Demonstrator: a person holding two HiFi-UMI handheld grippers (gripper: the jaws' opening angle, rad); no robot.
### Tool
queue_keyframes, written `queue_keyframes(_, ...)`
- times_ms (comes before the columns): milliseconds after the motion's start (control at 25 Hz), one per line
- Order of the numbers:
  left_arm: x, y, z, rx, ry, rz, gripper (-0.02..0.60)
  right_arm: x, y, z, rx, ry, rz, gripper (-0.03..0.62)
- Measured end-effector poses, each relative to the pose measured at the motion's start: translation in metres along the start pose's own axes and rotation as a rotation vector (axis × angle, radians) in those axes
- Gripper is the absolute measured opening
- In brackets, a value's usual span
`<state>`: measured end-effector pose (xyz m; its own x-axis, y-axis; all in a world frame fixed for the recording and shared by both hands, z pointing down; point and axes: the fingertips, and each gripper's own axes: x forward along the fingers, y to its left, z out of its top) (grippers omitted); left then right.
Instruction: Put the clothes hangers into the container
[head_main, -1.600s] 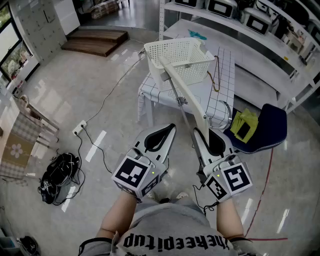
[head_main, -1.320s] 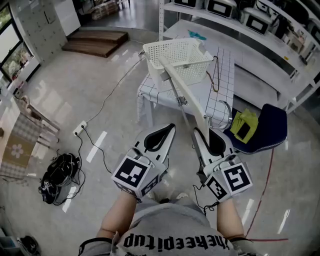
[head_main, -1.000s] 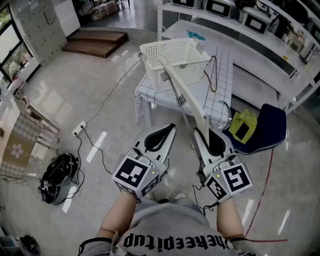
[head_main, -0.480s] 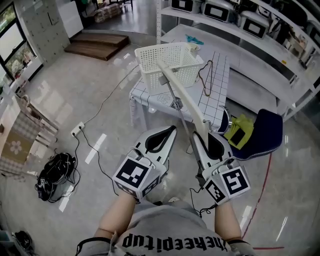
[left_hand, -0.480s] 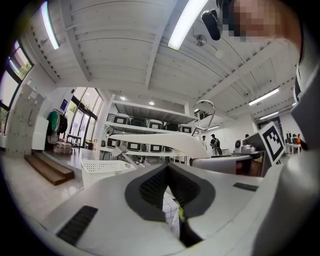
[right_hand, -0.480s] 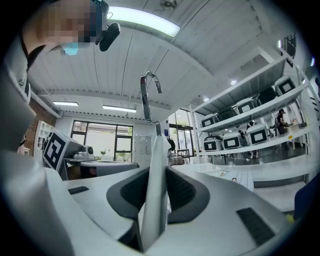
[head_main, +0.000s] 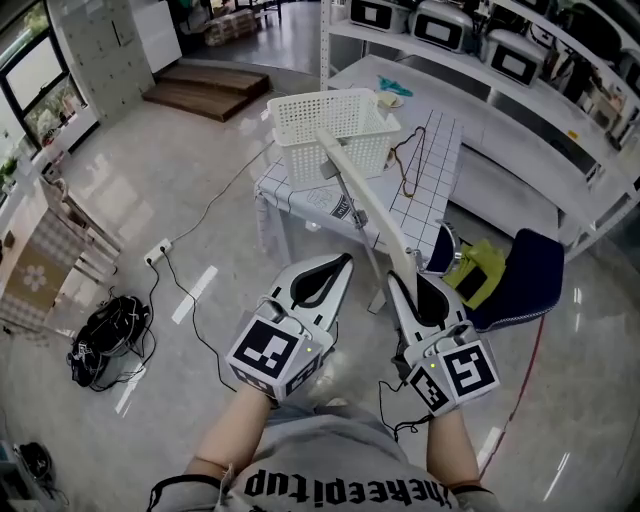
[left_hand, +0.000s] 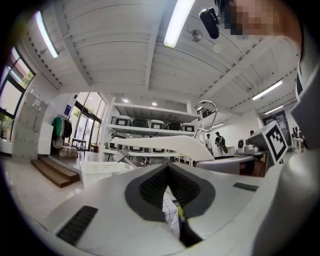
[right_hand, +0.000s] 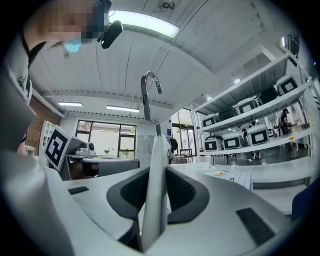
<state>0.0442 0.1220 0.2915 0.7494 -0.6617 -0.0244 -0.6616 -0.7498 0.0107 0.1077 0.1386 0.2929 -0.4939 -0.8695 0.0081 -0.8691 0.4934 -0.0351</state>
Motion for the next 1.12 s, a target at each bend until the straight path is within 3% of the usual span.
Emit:
queue_keyframes(440,0.024,0.021,-0.007,-0.004,0.022,-0.005,0.009,0.020,-0.023,-0.005,0.019,-0.003,-0.016,0.077)
queue_keyframes(1120,0.066,0.140,-0.002,0.003,0.013,-0.003,0.009,0.141,-0.047,0.004,0.014,-0.016,-0.025,0.077)
